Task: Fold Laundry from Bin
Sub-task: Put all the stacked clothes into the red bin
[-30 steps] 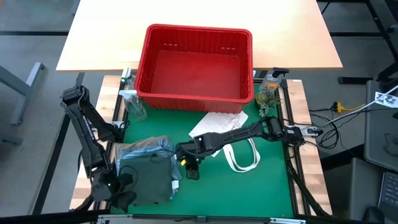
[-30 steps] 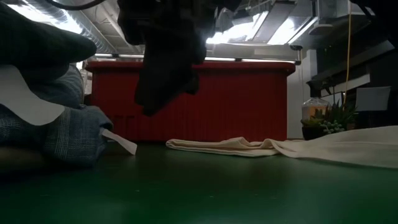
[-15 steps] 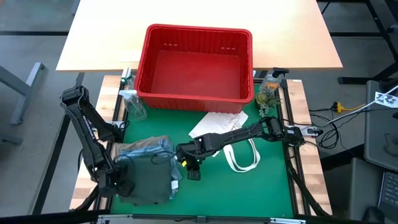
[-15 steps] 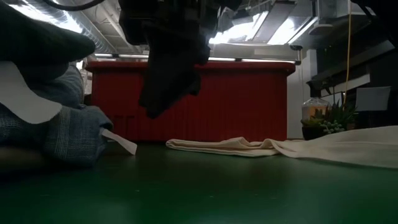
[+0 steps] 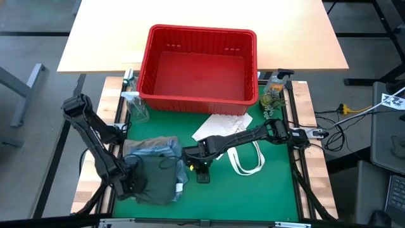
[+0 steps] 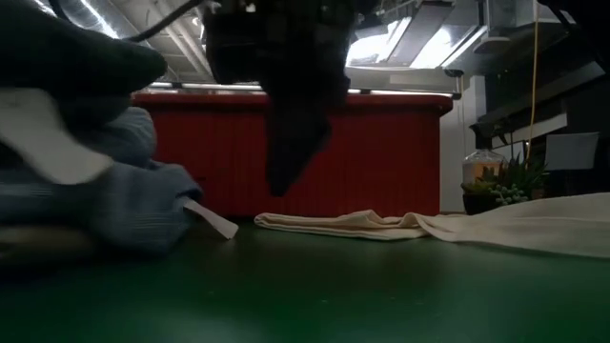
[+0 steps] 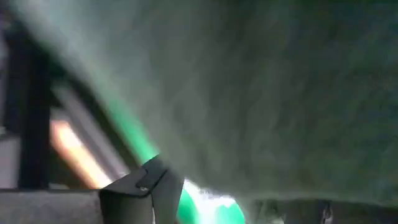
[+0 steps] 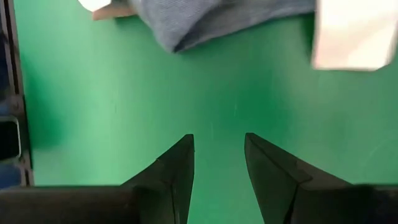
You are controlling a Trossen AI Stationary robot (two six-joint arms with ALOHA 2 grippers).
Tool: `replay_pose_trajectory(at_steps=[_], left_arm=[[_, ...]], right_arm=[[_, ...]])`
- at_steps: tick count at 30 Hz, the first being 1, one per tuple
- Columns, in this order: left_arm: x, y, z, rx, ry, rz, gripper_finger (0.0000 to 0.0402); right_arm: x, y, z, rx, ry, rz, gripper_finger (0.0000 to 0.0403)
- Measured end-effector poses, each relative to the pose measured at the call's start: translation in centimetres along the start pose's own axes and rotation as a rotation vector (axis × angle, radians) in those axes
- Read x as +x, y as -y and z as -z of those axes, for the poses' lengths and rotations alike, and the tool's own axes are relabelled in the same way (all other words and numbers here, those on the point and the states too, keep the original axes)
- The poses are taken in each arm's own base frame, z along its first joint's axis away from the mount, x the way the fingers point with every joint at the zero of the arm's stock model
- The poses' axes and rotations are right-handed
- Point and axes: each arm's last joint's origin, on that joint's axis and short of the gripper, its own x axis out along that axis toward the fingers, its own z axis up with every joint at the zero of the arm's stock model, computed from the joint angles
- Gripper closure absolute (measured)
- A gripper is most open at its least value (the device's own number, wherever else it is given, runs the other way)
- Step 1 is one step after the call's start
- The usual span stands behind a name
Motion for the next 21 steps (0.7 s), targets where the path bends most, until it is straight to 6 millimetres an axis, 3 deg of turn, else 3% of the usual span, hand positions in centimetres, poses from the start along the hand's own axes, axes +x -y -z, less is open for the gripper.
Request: replay_pose_trajectory(at_steps=[5, 10, 17, 21], left_arm=[[1.1, 2.2, -0.2, 0.037, 0.011, 0.101, 0.0191], [1.1, 3.7, -1.4, 0.053, 0.065, 0.2, 0.0191], [0.7, 4.5, -1.0, 0.095, 0.022, 0.294, 0.0191], [-0.1, 4.0, -0.3, 0.076, 0.013, 0.353, 0.0191]], right_arm=[[0.0, 0.1, 1.0, -0.016, -0.096, 0.013, 0.026], [-0.6, 0.1, 1.6, -0.049, -0.151, 0.026, 0.026], [-3.5, -0.3, 2.5, -0.119, -0.144, 0.092, 0.026], [-4.5, 0.0, 3.7, -0.118, -0.134, 0.095, 0.026]])
